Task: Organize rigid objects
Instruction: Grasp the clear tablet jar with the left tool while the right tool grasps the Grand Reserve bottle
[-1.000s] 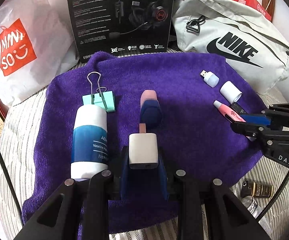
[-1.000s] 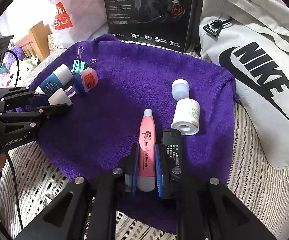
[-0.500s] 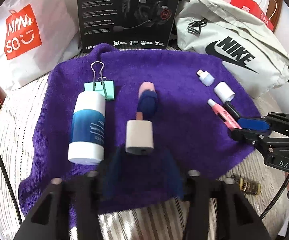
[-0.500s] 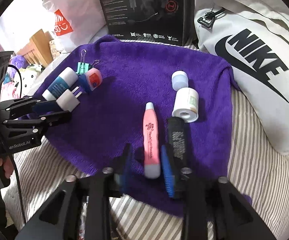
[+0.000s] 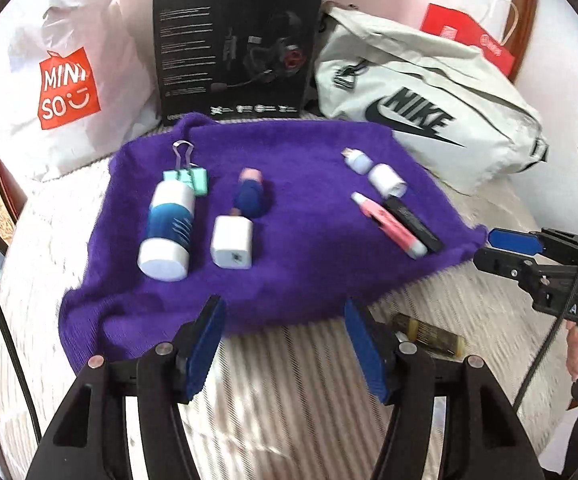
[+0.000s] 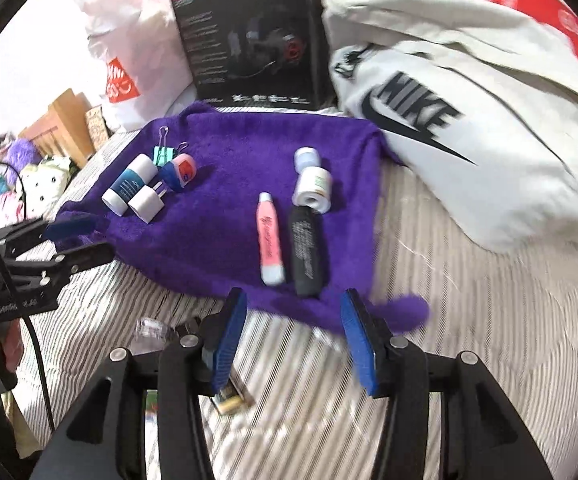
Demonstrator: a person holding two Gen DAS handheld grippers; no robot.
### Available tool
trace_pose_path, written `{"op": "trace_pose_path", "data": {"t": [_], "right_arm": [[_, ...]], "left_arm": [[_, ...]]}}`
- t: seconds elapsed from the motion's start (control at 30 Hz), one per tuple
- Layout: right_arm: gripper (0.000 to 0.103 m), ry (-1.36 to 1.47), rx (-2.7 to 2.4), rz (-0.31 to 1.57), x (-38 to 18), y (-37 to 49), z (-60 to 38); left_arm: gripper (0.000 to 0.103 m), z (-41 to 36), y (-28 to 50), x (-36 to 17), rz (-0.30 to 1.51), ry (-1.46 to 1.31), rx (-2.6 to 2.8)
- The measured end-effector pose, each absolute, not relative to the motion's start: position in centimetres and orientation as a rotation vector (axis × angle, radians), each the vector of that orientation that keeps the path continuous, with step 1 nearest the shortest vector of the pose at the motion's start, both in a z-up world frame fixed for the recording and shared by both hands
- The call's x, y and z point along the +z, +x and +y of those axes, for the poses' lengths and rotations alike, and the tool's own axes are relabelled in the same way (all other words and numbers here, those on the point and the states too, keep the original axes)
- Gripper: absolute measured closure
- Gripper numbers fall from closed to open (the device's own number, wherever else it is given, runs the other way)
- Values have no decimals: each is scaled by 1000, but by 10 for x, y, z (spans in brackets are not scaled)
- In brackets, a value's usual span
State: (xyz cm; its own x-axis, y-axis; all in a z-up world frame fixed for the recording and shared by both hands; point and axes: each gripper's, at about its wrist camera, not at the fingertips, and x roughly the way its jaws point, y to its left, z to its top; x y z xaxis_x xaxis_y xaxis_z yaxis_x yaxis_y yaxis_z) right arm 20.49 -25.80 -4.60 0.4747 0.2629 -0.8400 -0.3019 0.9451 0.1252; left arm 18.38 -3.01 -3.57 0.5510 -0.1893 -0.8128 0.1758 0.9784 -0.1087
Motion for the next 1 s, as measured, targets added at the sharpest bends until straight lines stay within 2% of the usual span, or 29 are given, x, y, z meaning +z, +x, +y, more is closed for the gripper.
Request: {"op": "trace_pose_path", "data": {"t": [0.33, 0.57, 1.0], "right_arm": [[53, 39, 279, 1014, -40, 155, -306], [53, 28, 271, 1029, -44, 134, -319], [53, 33, 310, 1062, -66, 130, -310]], "left_arm": [[42, -81, 150, -37, 988, -41, -311], [41, -117, 147, -64, 1058, 43, -276], [39, -96, 133, -76, 1058, 148, -164]]}}
